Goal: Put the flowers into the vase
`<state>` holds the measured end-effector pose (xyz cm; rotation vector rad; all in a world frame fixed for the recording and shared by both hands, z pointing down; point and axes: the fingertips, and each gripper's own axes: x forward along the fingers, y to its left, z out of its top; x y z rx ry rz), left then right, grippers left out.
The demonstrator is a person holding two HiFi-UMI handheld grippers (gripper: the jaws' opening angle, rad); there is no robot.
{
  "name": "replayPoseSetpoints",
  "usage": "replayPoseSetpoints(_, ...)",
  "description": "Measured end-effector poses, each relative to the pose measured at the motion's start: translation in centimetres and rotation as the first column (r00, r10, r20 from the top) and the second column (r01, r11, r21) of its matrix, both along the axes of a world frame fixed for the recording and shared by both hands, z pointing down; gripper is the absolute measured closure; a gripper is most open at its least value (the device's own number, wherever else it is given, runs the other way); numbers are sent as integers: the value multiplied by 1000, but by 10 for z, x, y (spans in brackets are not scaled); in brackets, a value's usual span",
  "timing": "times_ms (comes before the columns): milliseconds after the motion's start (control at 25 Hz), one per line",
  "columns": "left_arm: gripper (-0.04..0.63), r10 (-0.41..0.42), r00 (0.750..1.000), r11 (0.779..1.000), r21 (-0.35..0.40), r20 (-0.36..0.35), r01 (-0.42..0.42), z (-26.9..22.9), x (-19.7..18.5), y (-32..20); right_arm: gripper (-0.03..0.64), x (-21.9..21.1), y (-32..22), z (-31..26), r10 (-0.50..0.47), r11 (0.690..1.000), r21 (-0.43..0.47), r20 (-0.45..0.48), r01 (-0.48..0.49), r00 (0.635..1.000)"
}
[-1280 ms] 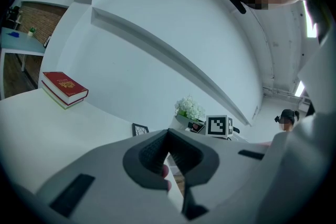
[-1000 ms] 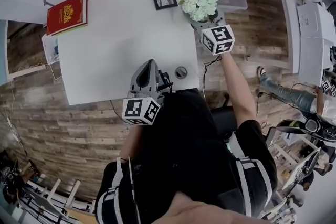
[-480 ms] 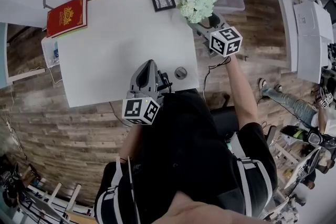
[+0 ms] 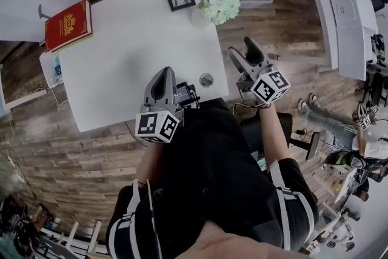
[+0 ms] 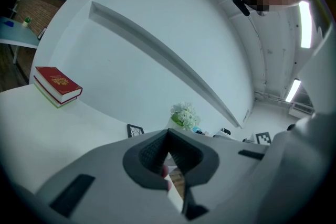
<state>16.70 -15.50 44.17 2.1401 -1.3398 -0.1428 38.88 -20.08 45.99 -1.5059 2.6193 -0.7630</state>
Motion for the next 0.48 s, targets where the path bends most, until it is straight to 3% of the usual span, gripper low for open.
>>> replayPoseSetpoints(120,549,40,999,999,-4,-5,-40,4,8,-4,262,-17,34,-27,10,995,100,-15,-9,1000)
replayPoseSetpoints(280,549,90,996,996,2,-3,-90,6,24,-4,276,-45,71,-52,-46,975,215,-27,50,999)
replayPoseSetpoints(360,549,102,995,995,10,4,-102,3,31,1,407,-53,85,-60,-35,967,251,3,33,999)
replayPoseSetpoints(480,549,110,994,993,28,19,-111,-6,45,13,530,-47,93,-75,25,958,284,72,-44,997)
